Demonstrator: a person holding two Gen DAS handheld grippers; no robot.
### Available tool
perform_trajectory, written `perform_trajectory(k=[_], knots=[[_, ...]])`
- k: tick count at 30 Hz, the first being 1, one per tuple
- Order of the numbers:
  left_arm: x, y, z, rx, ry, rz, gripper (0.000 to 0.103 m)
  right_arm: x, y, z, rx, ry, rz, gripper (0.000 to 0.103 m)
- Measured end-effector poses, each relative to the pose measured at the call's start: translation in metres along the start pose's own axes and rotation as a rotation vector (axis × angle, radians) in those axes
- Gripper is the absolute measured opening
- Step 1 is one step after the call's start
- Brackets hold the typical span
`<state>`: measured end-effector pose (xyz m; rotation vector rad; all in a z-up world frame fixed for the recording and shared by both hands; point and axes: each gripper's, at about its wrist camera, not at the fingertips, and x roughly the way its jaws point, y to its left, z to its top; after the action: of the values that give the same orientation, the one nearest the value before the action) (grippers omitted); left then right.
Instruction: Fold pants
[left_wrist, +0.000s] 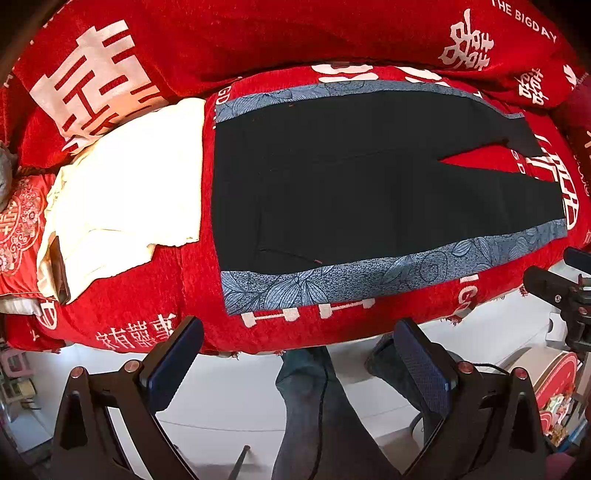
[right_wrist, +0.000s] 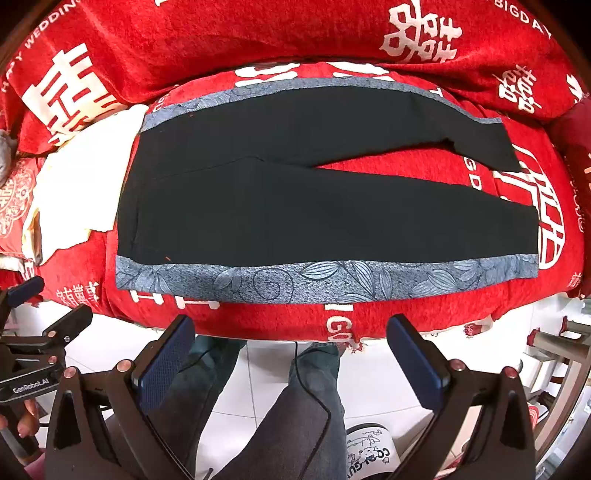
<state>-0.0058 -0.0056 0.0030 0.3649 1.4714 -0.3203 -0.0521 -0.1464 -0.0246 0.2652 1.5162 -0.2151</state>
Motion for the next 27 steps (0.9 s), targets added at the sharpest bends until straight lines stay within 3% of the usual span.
perform_trajectory(k=[27], knots=[[-0.012, 0.002, -0.006, -0.011, -0.040, -0.004, 0.103, -0.006, 0.004, -0.001, -0.022, -0.015, -0.012, 0.103]])
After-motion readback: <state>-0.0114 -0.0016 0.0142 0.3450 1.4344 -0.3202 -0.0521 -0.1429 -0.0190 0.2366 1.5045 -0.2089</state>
